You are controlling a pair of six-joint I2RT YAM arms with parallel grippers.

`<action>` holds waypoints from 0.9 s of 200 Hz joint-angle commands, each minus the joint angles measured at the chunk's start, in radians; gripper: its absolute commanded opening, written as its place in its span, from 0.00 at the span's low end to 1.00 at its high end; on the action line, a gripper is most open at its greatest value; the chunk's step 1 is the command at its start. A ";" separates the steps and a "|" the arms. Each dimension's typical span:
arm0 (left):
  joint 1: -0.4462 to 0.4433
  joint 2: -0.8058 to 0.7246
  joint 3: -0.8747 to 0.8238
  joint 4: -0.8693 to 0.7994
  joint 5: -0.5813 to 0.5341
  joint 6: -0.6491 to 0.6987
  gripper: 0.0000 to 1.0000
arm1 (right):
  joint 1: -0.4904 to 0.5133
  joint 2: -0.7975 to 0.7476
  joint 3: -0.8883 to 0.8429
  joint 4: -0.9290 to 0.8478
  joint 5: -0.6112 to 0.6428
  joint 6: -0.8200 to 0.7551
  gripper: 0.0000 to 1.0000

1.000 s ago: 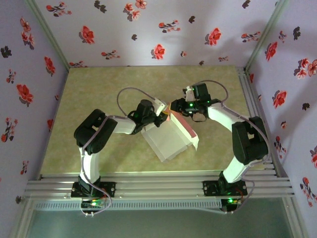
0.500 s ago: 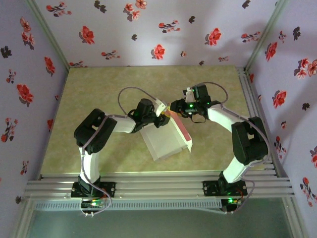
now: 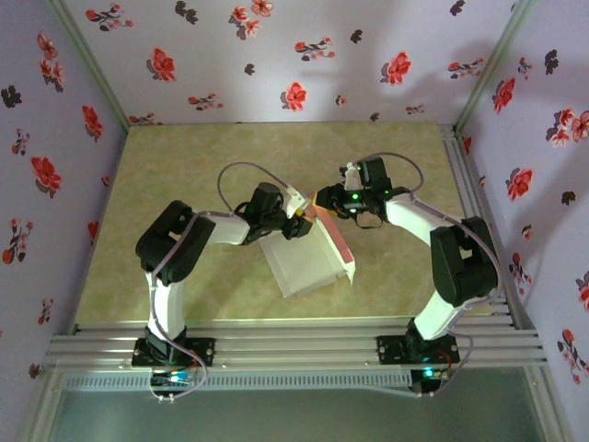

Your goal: Fold the paper box

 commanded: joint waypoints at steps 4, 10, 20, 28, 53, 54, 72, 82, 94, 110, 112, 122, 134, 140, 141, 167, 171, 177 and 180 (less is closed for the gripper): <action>0.011 -0.003 0.013 -0.038 0.036 0.043 0.44 | 0.000 0.017 0.006 -0.049 0.018 -0.009 0.43; 0.011 0.001 0.016 -0.037 0.034 0.045 0.44 | 0.000 0.017 0.005 -0.050 0.016 -0.008 0.43; 0.012 0.010 0.020 -0.037 0.033 0.047 0.46 | 0.000 0.017 0.006 -0.047 0.011 -0.007 0.43; 0.013 0.017 0.027 -0.042 0.032 0.045 0.46 | 0.000 0.017 0.005 -0.045 0.009 -0.005 0.43; 0.014 0.034 0.039 -0.042 0.033 0.046 0.47 | 0.001 0.016 0.003 -0.039 0.003 -0.004 0.43; 0.015 0.034 0.039 -0.042 0.033 0.046 0.47 | 0.000 0.016 0.003 -0.039 0.003 -0.004 0.43; 0.018 0.044 0.049 -0.044 0.031 0.044 0.47 | 0.001 0.016 -0.001 -0.038 -0.005 -0.006 0.43; 0.021 0.042 0.045 -0.041 0.031 0.040 0.46 | 0.000 0.016 0.000 -0.040 -0.004 -0.009 0.43; 0.024 0.027 0.025 -0.016 0.031 0.030 0.46 | 0.001 0.017 -0.002 -0.044 -0.002 -0.013 0.43; 0.030 -0.003 -0.003 0.018 0.028 0.011 0.46 | 0.000 0.017 -0.003 -0.044 0.003 -0.014 0.43; 0.030 -0.006 -0.007 0.022 0.028 0.009 0.46 | 0.001 0.017 -0.003 -0.044 0.003 -0.014 0.43; 0.037 -0.029 -0.025 0.041 0.028 -0.004 0.47 | 0.000 0.017 -0.004 -0.044 0.003 -0.013 0.43; 0.044 -0.053 -0.040 0.060 0.030 -0.017 0.48 | 0.000 0.017 -0.003 -0.045 0.003 -0.016 0.43; 0.049 -0.064 -0.043 0.065 0.035 -0.019 0.48 | 0.000 0.017 -0.003 -0.045 0.001 -0.016 0.43; 0.049 -0.065 -0.043 0.065 0.036 -0.020 0.48 | 0.000 0.017 -0.001 -0.045 0.001 -0.017 0.43; 0.065 -0.073 -0.039 0.049 0.075 0.011 0.54 | 0.000 0.017 0.000 -0.047 0.000 -0.017 0.42; 0.066 -0.071 -0.038 0.049 0.082 0.022 0.54 | 0.000 0.017 0.001 -0.047 -0.001 -0.018 0.42; 0.069 -0.068 -0.039 0.052 0.095 0.038 0.54 | 0.001 0.017 0.002 -0.047 -0.002 -0.017 0.42; 0.071 -0.064 -0.040 0.055 0.104 0.044 0.54 | 0.000 0.017 0.002 -0.047 -0.002 -0.018 0.42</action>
